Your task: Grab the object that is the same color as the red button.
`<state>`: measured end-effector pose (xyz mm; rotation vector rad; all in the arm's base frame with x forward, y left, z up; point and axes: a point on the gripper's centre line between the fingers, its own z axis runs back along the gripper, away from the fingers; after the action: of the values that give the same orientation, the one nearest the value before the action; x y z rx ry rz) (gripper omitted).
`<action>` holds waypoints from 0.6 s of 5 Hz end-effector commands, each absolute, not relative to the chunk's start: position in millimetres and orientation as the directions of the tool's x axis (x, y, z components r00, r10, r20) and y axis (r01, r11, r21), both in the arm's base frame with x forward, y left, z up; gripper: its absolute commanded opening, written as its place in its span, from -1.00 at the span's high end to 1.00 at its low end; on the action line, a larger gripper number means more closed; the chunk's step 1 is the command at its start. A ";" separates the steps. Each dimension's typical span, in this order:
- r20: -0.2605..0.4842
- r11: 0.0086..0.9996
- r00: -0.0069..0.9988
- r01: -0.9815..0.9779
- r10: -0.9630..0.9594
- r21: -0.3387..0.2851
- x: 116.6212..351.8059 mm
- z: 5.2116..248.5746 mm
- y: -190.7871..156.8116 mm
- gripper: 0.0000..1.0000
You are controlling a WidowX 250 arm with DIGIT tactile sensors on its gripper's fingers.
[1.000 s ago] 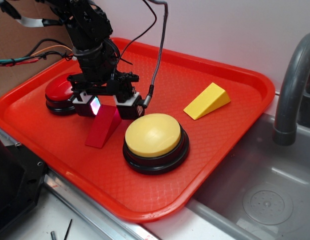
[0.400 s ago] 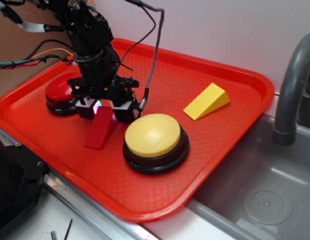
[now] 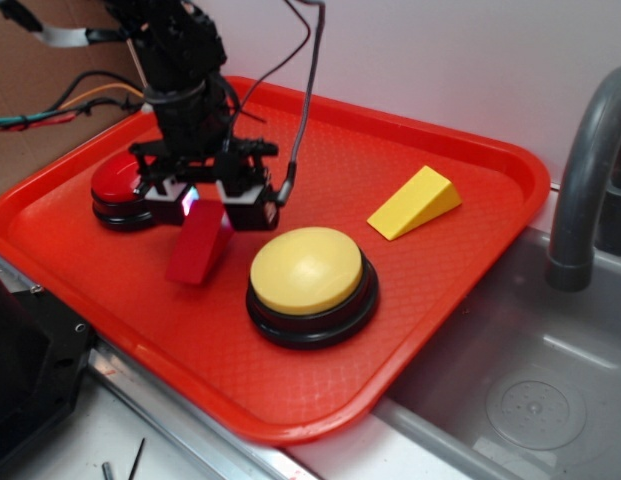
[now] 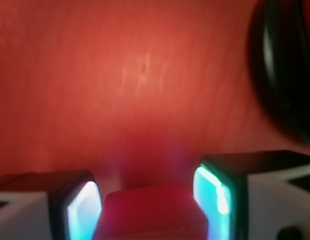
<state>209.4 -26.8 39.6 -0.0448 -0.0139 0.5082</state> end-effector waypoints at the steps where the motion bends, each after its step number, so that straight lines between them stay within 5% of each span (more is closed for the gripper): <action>1: 0.134 0.862 0.865 -0.444 0.484 -0.246 237.1 153.8 -22.9 1.00; 3: 0.204 0.821 0.818 -0.455 0.538 -0.344 222.2 241.6 -10.1 1.00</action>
<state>224.1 -17.5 226.8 -0.2814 -0.2400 0.5259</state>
